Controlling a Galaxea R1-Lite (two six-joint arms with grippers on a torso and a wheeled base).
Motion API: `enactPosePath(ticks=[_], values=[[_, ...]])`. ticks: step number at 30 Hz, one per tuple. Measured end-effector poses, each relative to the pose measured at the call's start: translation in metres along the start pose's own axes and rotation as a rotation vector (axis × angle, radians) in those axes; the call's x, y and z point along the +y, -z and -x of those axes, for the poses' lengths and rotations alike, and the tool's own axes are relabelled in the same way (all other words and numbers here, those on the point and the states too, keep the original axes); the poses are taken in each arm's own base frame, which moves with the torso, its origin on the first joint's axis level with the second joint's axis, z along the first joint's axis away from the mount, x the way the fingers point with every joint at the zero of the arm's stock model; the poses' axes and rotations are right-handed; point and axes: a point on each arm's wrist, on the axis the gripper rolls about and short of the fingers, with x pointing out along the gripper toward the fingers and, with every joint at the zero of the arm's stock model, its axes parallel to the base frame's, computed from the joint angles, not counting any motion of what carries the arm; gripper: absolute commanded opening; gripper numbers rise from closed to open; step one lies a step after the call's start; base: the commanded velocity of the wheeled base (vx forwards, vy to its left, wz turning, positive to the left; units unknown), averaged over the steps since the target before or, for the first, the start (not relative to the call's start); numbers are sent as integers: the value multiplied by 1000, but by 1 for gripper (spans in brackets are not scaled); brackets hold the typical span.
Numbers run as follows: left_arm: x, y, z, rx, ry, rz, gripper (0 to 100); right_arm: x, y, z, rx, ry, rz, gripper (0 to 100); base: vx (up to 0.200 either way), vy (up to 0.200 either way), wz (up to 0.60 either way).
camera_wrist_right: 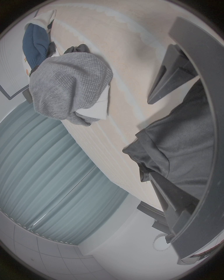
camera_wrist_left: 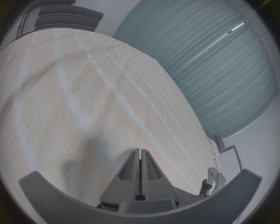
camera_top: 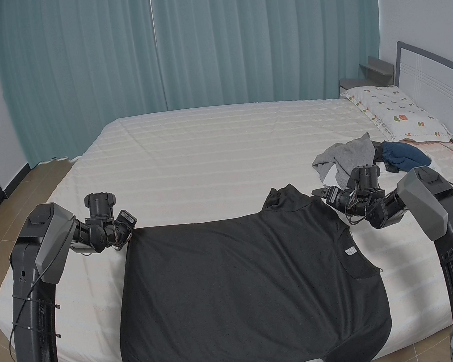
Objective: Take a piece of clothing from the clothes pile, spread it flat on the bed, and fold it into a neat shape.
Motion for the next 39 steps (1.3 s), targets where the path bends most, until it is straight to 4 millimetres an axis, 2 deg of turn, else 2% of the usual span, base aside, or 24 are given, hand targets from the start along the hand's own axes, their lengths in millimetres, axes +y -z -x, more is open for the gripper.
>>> enactPosePath(ticks=[10, 20, 28, 29, 39], values=[[-1, -3, -1, -8, 8, 1, 0, -9, 4, -8, -6, 6, -9, 0, 0, 0, 0], [-7, -20, -4, -59, 46, 7, 0, -15, -11, -4, -65, 8, -92, 0, 0, 0, 0], [-6, -24, -8, -92, 45, 33, 0, -12, -11, -5, -67, 2, -87, 0, 0, 0, 0], [-6, -25, -9, -96, 44, 35, 0, -11, -10, -6, -63, 2, -85, 100, 0, 0, 0], [-3, -22, -13, -94, 37, 36, 0, 0, -5, -16, -67, -32, -67, 100, 0, 0, 0]])
